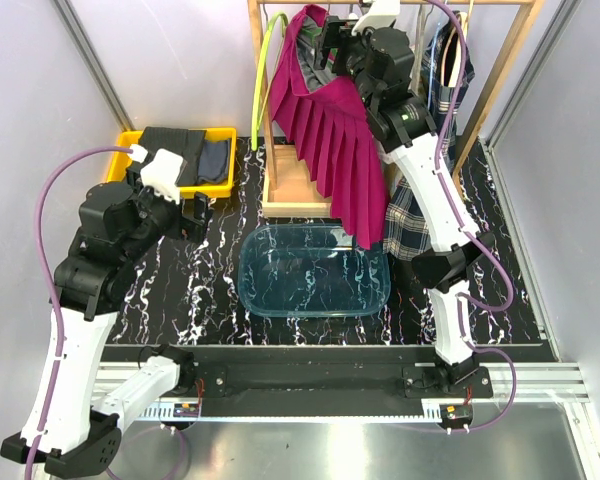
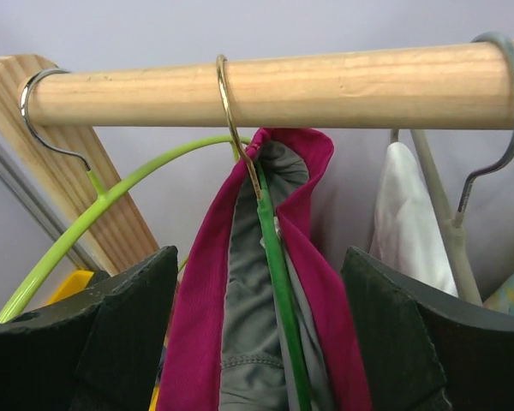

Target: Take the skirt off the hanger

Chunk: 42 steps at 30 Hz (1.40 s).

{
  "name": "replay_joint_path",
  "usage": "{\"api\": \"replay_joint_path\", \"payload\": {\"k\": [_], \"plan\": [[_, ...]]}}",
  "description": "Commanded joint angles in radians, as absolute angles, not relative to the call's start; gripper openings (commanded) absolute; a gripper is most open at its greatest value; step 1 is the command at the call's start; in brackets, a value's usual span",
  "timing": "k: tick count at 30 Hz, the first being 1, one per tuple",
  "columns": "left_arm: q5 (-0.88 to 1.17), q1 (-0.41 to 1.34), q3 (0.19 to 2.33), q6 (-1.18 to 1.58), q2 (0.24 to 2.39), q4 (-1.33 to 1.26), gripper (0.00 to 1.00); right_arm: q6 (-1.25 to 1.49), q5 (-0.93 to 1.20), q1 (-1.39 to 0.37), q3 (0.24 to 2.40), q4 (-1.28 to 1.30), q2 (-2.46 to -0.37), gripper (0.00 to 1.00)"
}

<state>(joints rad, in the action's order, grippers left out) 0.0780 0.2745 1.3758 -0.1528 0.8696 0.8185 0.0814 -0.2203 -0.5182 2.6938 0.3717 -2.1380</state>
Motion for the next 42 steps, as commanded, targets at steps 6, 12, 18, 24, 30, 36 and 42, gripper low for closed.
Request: {"api": "replay_joint_path", "payload": {"k": [6,12,18,24,30,36,42], "plan": [[0.061,0.278,1.355,-0.150,0.850,0.747,0.99,0.123,-0.157,-0.509,2.704,0.363,-2.175,0.85],[0.075,0.278,1.365,-0.101,0.853,0.739,0.99,0.196,-0.118,-0.477,2.691,0.390,-2.218,0.78],[0.080,0.278,1.367,-0.097,0.861,0.729,0.99,0.202,-0.112,-0.477,2.697,0.394,-2.224,0.44],[0.074,0.278,1.344,-0.097,0.847,0.730,0.99,0.173,-0.136,-0.477,2.721,0.382,-2.197,0.06],[0.084,0.276,1.324,-0.089,0.822,0.736,0.99,0.167,-0.161,-0.477,2.743,0.276,-2.145,0.00],[0.086,0.278,1.272,-0.077,0.793,0.750,0.99,0.118,-0.181,-0.477,2.816,0.227,-2.128,0.00],[0.090,0.278,1.249,-0.072,0.782,0.752,0.99,0.046,-0.192,-0.479,2.790,0.204,-2.063,0.00]]}}
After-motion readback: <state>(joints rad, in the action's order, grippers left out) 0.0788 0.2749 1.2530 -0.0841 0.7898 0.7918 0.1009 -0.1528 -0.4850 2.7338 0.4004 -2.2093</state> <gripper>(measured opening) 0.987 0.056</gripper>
